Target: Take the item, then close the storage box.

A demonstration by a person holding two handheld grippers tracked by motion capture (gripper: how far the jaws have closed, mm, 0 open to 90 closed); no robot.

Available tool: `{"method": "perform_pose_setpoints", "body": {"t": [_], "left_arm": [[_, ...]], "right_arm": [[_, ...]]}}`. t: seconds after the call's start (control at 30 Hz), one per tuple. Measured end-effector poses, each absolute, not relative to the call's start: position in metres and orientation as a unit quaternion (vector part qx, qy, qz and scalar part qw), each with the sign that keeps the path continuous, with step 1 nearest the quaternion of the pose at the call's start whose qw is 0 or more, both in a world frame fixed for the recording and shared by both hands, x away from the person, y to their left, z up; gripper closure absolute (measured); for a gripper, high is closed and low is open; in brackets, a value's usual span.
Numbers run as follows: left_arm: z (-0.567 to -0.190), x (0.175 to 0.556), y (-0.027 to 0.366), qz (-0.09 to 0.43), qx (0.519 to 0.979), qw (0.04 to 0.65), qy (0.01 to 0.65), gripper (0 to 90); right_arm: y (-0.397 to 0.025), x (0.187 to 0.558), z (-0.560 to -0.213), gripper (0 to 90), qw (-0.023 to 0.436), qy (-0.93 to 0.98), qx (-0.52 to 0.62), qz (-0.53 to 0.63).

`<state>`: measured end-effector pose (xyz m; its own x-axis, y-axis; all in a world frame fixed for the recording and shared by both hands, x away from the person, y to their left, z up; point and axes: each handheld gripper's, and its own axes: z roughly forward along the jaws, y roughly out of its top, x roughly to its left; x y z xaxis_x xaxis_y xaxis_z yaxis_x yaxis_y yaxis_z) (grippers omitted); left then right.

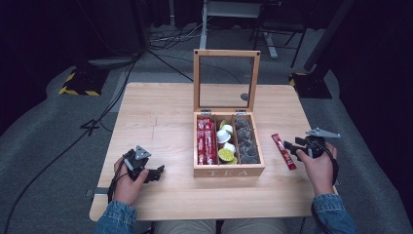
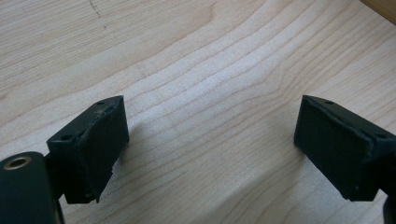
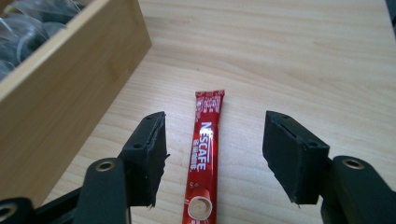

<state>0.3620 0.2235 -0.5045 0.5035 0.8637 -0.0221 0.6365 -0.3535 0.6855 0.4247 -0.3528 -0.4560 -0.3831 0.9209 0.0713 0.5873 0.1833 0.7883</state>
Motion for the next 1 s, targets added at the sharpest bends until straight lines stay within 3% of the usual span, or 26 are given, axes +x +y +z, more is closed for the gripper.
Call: {"method": "perform_pose_setpoints", "body": {"t": [0.57, 1.0], "left_arm": [[-0.505, 0.364, 0.223, 0.173, 0.806, 0.324, 0.464, 8.6], [-0.504, 0.363, 0.222, 0.179, 0.802, 0.319, 0.472, 8.6]], "right_arm": [[-0.339, 0.412, -0.425, 39.1, 0.232, 0.731, 0.458, 0.45], [-0.327, 0.413, -0.411, 37.0, 0.205, 0.729, 0.436, 0.486]]}}
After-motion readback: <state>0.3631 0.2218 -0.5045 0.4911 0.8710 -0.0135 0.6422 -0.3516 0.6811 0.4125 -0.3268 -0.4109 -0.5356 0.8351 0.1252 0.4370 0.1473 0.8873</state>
